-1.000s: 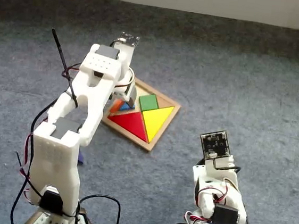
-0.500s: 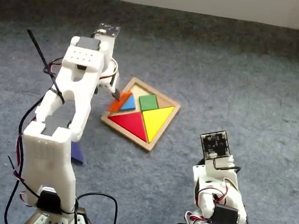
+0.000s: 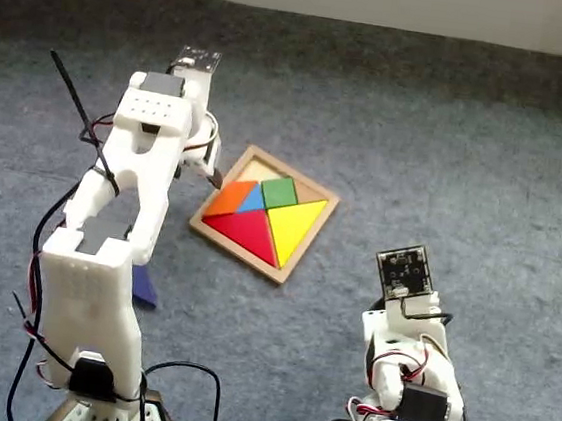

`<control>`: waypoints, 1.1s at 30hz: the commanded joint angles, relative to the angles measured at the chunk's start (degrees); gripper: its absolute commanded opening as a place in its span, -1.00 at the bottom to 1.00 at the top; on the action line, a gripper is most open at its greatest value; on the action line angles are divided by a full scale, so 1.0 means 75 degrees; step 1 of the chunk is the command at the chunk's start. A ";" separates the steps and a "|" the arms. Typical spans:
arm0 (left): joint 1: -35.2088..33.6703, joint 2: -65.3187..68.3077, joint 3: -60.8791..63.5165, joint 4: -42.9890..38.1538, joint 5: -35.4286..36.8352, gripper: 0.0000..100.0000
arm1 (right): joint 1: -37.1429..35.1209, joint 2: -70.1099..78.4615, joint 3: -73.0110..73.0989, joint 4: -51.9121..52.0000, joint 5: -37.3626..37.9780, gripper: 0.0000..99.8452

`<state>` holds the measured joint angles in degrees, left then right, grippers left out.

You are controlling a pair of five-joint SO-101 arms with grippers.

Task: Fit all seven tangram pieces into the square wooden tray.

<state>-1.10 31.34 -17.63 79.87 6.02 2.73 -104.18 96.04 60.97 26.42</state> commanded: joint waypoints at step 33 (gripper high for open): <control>0.0627 -0.2561 0.1530 0.0738 0.0270 -0.50 | 0.0053 -0.0088 0.0967 -0.0158 -0.0023 -0.87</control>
<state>2.15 18.15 -7.43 84.44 7.52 2.73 -104.18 96.04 60.97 26.42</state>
